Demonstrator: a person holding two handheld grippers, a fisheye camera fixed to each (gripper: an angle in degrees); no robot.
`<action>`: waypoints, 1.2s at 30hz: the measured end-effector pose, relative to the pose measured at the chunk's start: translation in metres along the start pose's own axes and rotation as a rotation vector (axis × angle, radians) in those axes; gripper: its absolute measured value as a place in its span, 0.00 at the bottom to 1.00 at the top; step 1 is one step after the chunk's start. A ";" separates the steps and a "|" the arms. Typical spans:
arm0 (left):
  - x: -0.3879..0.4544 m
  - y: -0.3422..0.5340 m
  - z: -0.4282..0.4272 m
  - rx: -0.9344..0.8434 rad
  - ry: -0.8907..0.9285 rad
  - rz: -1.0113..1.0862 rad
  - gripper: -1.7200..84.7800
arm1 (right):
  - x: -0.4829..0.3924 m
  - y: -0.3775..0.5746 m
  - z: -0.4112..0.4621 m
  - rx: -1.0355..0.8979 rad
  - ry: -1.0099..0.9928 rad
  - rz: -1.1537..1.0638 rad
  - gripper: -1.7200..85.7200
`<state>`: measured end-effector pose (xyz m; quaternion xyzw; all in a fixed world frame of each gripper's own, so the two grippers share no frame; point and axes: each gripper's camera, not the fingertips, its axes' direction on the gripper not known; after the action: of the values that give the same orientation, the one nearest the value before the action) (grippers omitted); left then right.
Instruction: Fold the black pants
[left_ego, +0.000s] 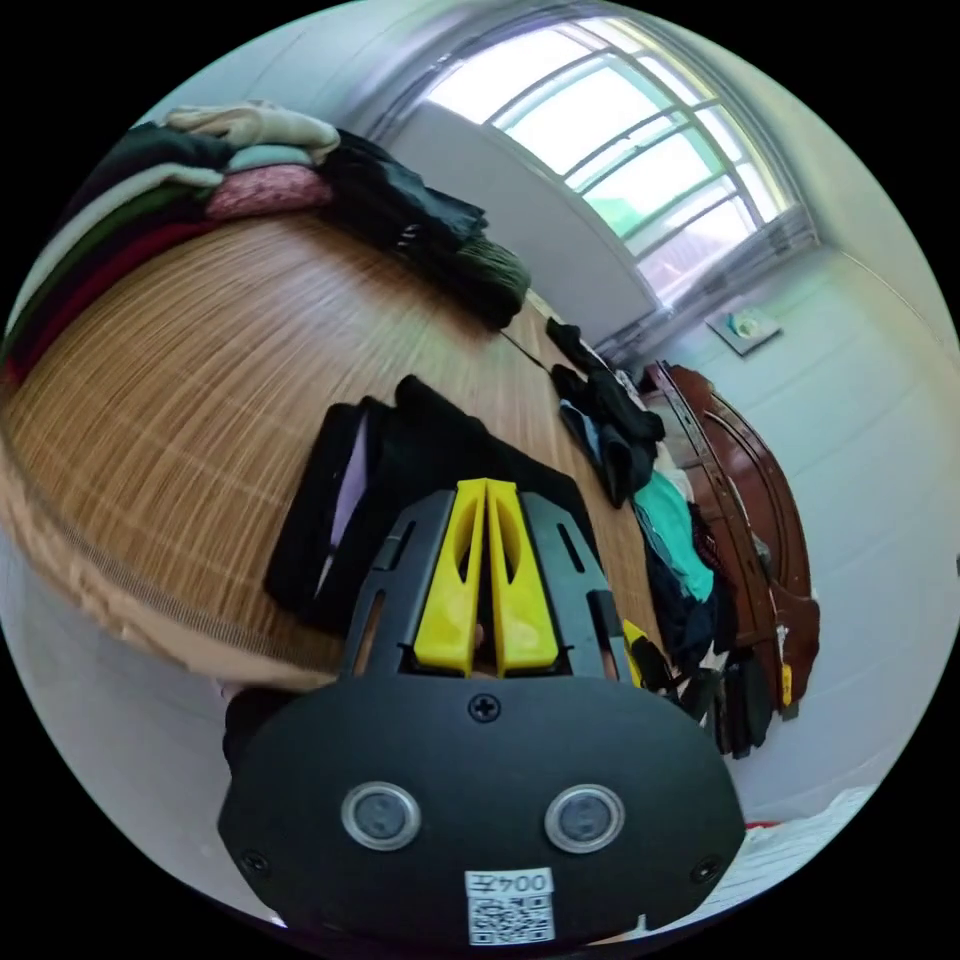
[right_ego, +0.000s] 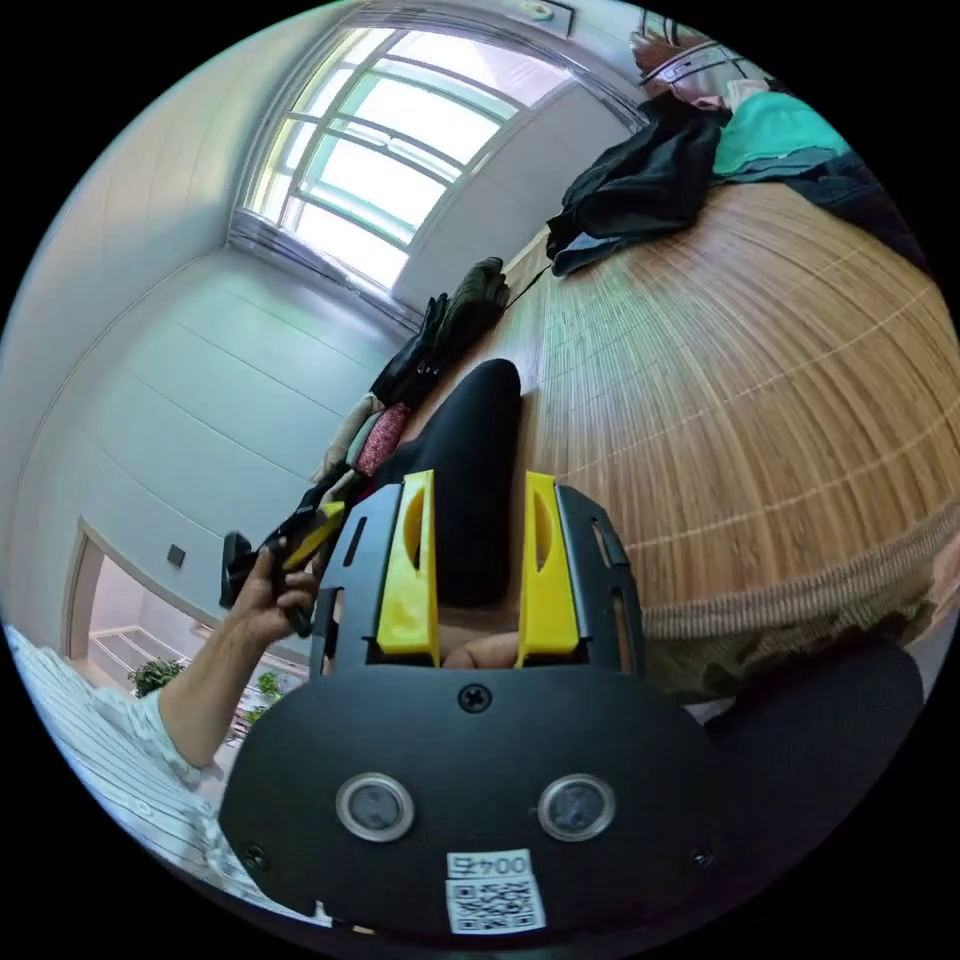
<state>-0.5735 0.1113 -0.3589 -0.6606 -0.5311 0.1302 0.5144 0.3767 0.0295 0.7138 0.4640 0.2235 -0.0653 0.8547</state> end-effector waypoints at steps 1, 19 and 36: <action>-0.005 0.013 -0.008 0.013 -0.039 -0.053 0.02 | 0.005 -0.011 0.003 -0.004 -0.012 0.020 0.18; -0.033 0.009 0.073 -0.030 -0.317 0.087 0.02 | -0.026 0.005 0.002 -0.218 -0.102 -0.144 0.07; 0.032 -0.060 0.122 -0.145 -0.530 0.530 0.02 | -0.040 -0.058 -0.072 -0.226 0.056 -0.455 0.15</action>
<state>-0.6826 0.1989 -0.3513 -0.7532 -0.4641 0.3870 0.2598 0.3000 0.0525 0.6535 0.3049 0.3516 -0.2175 0.8579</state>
